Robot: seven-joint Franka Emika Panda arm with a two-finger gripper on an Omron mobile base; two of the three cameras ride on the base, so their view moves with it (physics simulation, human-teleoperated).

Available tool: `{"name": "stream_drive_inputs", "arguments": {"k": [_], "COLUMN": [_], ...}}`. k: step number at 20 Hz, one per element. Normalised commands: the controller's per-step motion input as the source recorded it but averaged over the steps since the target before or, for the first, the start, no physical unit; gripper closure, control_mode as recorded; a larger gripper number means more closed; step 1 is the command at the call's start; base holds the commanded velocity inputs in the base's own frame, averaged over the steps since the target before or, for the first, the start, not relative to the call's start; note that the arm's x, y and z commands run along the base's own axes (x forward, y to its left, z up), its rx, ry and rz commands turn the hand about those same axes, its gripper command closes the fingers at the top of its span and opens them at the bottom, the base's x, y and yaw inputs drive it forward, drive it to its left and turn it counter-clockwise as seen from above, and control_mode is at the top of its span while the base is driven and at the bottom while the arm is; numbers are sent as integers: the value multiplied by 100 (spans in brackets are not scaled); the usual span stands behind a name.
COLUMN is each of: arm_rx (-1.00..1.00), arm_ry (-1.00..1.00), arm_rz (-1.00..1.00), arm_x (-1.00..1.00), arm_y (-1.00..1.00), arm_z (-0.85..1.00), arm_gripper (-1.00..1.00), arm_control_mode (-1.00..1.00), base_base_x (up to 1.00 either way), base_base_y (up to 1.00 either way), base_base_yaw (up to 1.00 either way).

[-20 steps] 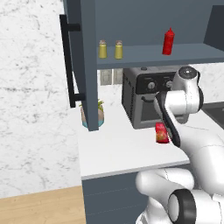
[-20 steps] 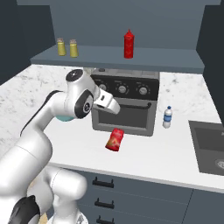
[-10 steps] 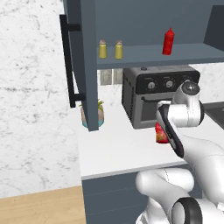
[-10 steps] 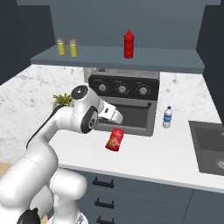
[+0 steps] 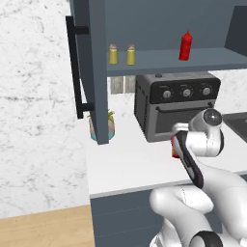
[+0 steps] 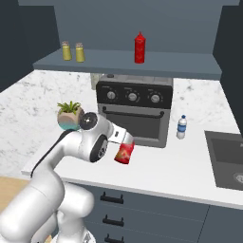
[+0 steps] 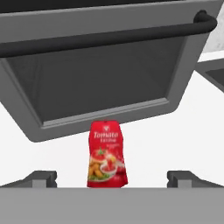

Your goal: Put the shaker and condiment bottle from the counter next to their counterparts in the cabinet.

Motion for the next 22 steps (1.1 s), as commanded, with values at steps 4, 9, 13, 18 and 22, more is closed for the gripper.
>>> {"name": "stream_drive_inputs", "arguments": {"k": [4,9,13,18,22], "arm_rx": [0,4,9,12,4], "arm_ry": [0,3,13,19,8], "arm_rz": [0,0,0,0,0], "arm_x": [0,14,30,30,15], "arm_y": [-5,0,0,0,-2], "arm_z": [-9,-23,-16,-1,0], "arm_gripper": [-100,-100,-100,-100,-100], "arm_control_mode": [-100,-100,-100,-100,-100], "base_base_x": [0,0,0,0,0], "base_base_y": [0,0,0,0,0], "base_base_yaw": [0,0,0,0,0]}}
